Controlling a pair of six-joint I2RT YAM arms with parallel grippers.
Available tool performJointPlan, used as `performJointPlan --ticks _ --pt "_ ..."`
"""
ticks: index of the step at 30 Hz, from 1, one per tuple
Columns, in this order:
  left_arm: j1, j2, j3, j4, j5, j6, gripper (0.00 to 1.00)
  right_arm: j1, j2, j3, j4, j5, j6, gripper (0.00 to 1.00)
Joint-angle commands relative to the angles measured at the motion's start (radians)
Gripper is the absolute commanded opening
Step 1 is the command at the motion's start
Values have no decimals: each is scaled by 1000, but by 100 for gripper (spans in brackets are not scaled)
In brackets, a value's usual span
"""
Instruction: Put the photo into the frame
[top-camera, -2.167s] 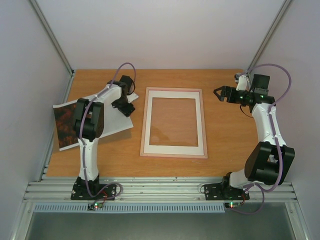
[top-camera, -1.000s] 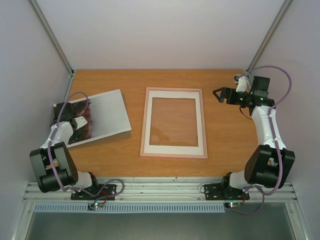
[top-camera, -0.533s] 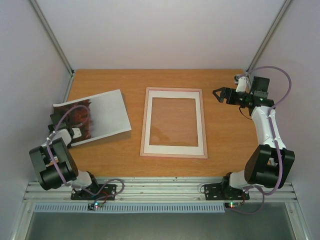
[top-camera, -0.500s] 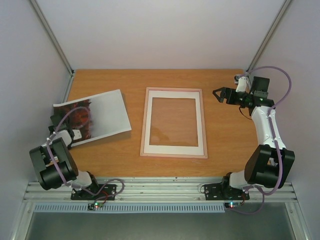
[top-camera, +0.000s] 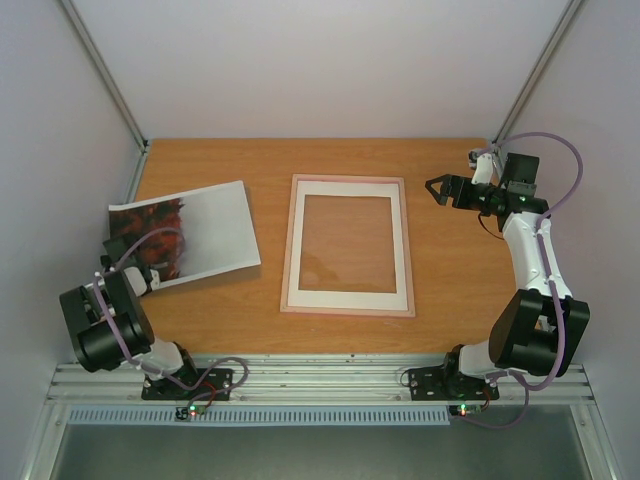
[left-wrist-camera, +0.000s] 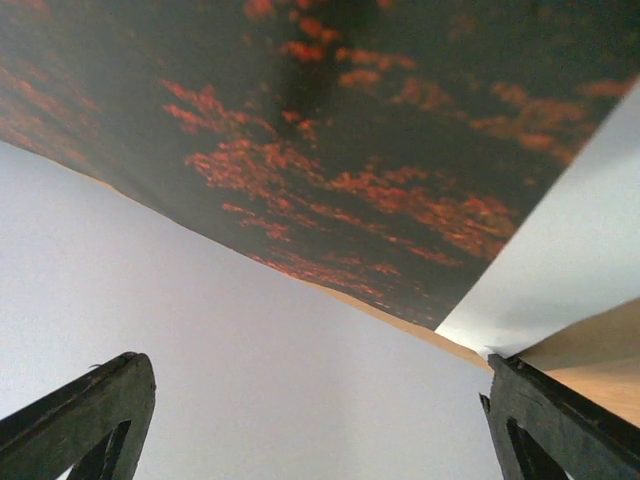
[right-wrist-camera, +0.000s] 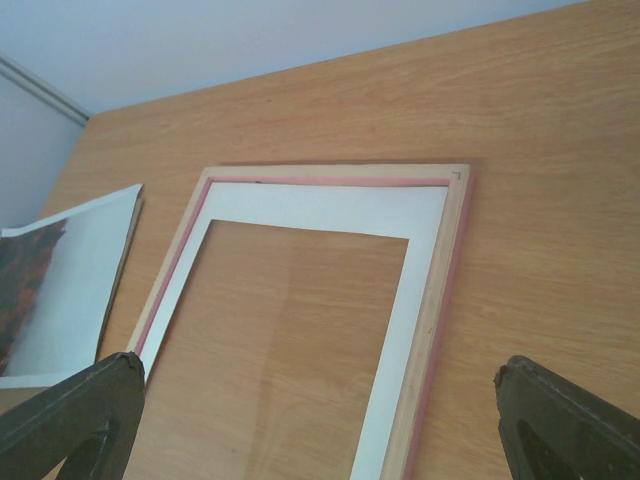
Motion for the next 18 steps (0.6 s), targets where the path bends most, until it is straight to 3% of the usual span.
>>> performJointPlan --ticks 1,8,18 --pt "-34 -18 -47 -148 134 8 88 6 -4 4 0 1 3 95" --pt "-282 -19 97 -516 200 -313 79 1 3 9 -2 5 3 95" --pt "-572 223 426 -749 238 -791 74 -10 19 26 -15 1 -8 95"
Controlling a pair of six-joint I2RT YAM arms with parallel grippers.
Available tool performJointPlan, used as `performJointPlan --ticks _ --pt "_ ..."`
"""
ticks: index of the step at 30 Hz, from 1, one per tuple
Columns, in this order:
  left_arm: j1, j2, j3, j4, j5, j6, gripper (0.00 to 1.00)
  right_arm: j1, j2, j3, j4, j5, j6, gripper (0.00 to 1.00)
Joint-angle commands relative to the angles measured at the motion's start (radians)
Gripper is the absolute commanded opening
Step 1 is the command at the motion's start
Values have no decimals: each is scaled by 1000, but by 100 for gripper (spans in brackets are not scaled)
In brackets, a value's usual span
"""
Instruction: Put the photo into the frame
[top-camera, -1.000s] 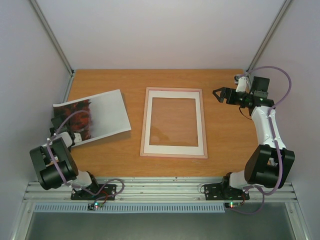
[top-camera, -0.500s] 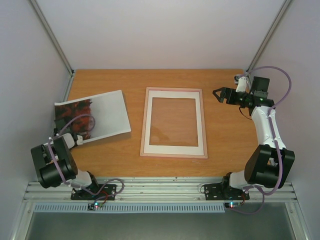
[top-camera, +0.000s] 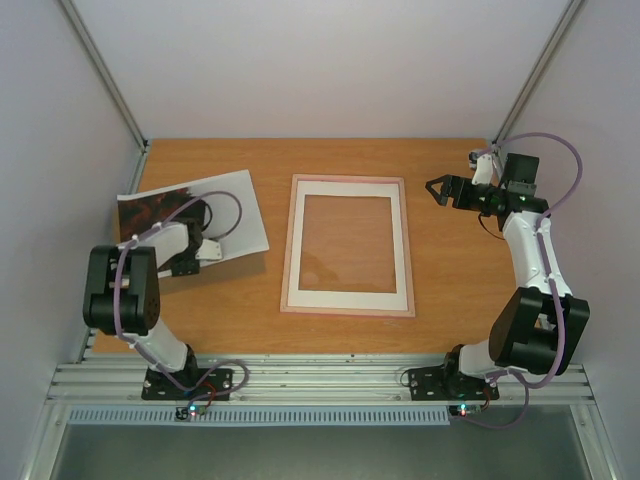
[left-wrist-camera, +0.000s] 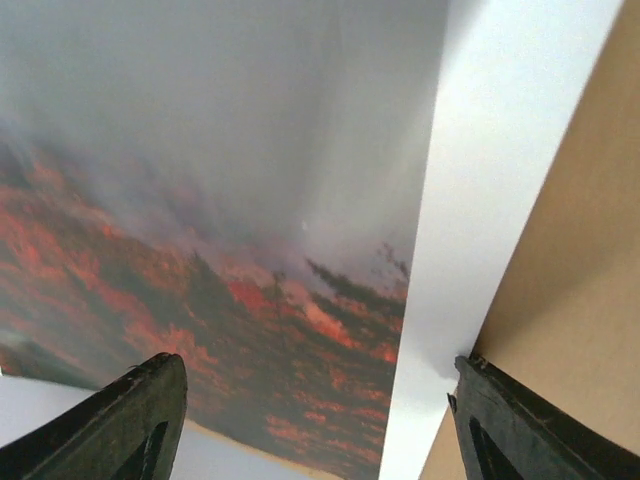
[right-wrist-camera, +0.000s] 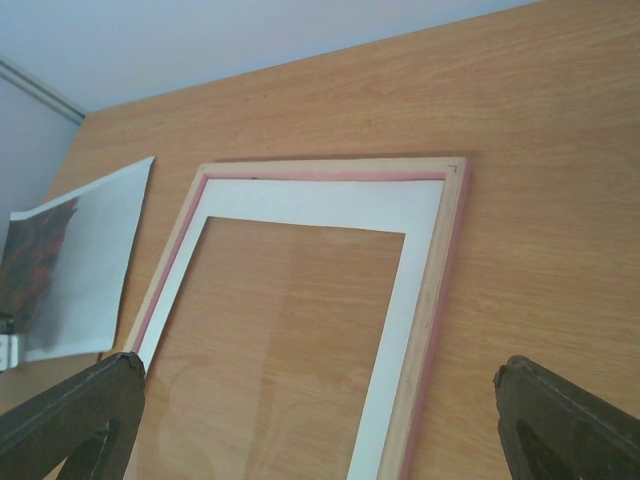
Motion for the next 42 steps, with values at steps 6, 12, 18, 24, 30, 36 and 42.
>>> performJointPlan --ticks 6,12,18,24,30,36,42 --pt "-88 105 316 -377 290 -648 76 -9 24 34 -4 -5 -6 95" --pt "-4 83 373 -439 318 -769 81 -8 51 58 -3 -19 0 95" --pt "223 12 413 -553 462 -862 84 -7 47 42 16 -18 11 95" --pt "285 -123 282 -490 368 -919 87 -6 58 36 36 -25 36 95" --pt "316 -286 -23 -62 77 -460 91 -7 88 68 23 -39 26 95" --pt "375 -378 -201 209 90 46 91 -5 124 94 36 -58 50 95" --pt "380 -324 -254 367 92 209 90 -2 133 111 23 -61 45 94"
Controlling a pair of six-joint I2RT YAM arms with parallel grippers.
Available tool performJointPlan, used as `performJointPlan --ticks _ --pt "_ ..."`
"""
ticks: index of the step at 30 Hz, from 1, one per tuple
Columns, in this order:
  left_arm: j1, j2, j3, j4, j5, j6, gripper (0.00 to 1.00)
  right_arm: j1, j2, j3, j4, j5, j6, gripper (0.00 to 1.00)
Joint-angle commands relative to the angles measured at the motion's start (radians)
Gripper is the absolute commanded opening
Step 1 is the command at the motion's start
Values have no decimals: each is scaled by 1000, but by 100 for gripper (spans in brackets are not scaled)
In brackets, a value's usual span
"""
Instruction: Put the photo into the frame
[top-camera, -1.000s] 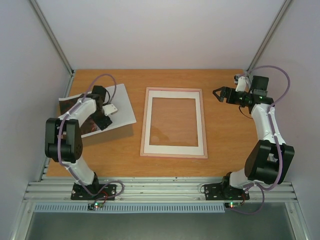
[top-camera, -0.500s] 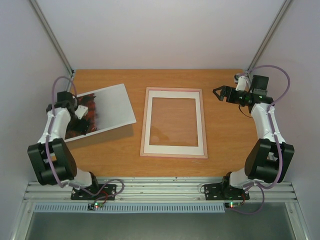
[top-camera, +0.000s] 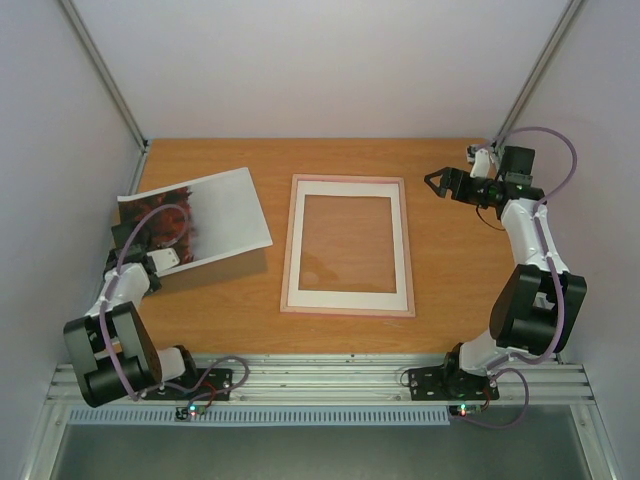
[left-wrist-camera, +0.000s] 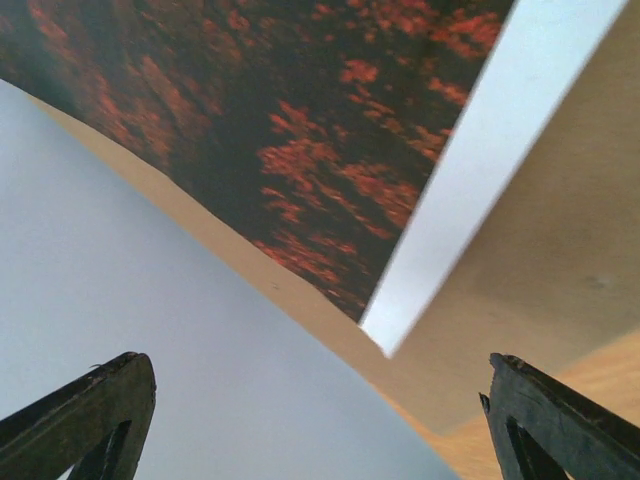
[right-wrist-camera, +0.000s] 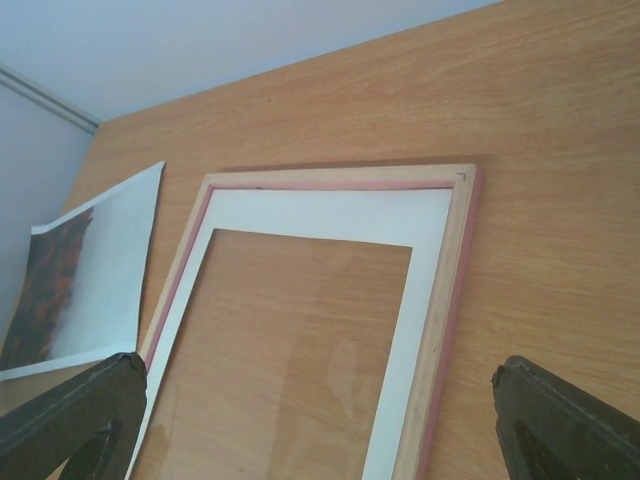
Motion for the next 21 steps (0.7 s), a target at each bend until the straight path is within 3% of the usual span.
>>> performJointPlan --ticks 1,13,21 --pt "9 47 -47 242 -10 250 90 2 10 48 -1 -22 4 94" --pt "41 104 -126 368 -4 430 89 1 2 61 -40 1 -12 94" --pt "92 174 -202 569 -13 505 89 1 -5 58 -49 6 -16 94"
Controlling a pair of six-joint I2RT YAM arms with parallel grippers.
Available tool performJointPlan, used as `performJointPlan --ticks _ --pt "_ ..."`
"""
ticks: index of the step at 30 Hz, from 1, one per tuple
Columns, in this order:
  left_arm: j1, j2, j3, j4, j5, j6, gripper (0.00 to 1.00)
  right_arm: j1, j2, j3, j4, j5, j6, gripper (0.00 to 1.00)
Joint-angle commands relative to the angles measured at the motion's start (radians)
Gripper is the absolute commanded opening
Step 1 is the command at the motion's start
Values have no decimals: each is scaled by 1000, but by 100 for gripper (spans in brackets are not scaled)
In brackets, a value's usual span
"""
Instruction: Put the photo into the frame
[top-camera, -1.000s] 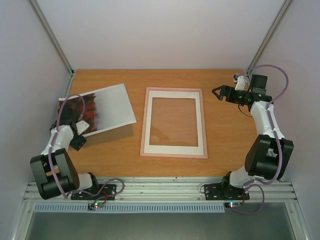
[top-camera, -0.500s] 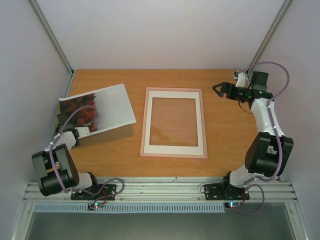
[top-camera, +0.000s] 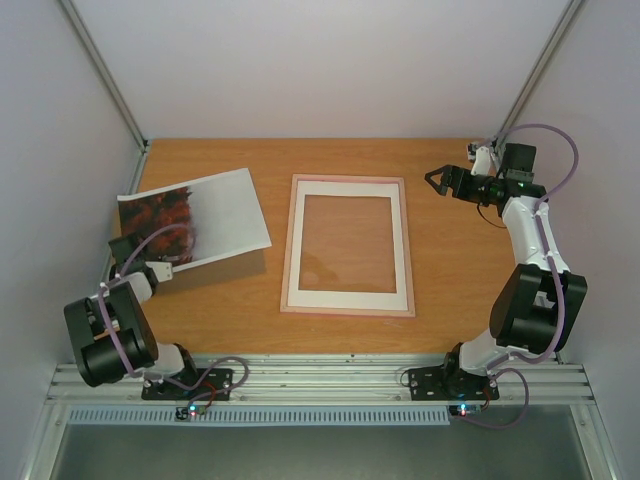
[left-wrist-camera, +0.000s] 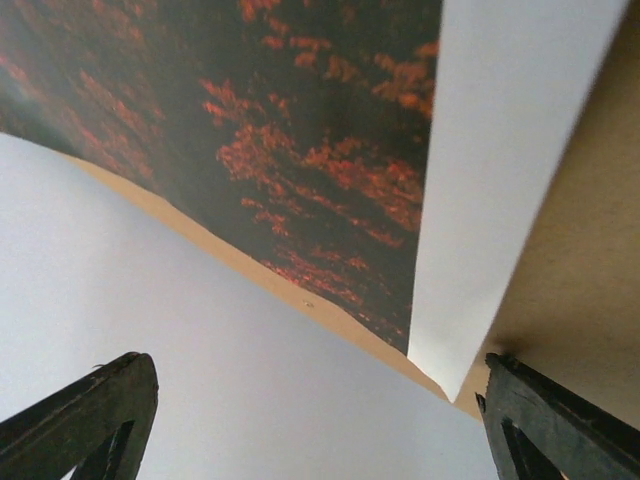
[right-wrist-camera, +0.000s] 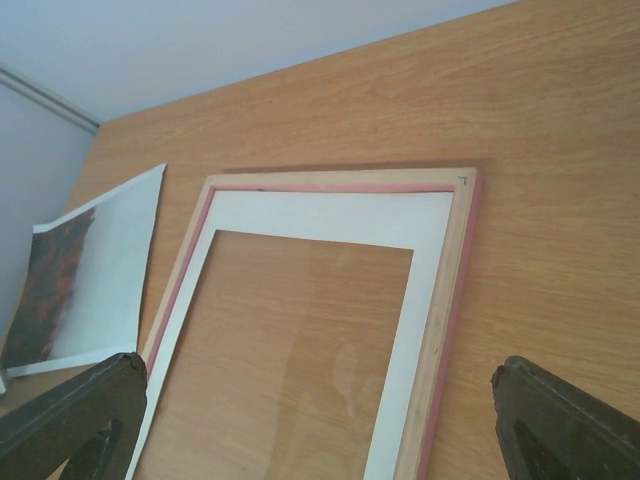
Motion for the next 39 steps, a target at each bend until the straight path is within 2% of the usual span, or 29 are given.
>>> performJointPlan --ticks 1,6,11,18,22,23,25,30,34,39 --pt "29 82 -55 169 2 62 88 1 -14 23 -18 9 -8 94" --pt "29 131 -79 277 52 72 80 1 -7 29 -15 4 4 94" --pt "29 90 -101 275 151 70 65 0 -10 28 -13 6 6 93" --pt "27 54 -48 222 209 40 28 1 -5 27 -18 -3 12 93" --pt "27 -24 41 32 251 0 3 1 -3 29 -10 -11 11 93" --pt "25 -49 69 -26 265 -23 1 1 -1 29 -7 -14 10 93" --pt "23 -96 141 -190 305 -73 1 1 0 29 0 -24 10 93" --pt "-10 -147 320 -403 347 -211 0 3 6 39 7 -39 7 93" --pt "-41 -118 505 -555 379 -359 0 8 14 52 4 -50 -5 93" --pt "-117 -45 803 -824 436 -530 0 23 30 78 1 -71 -22 93"
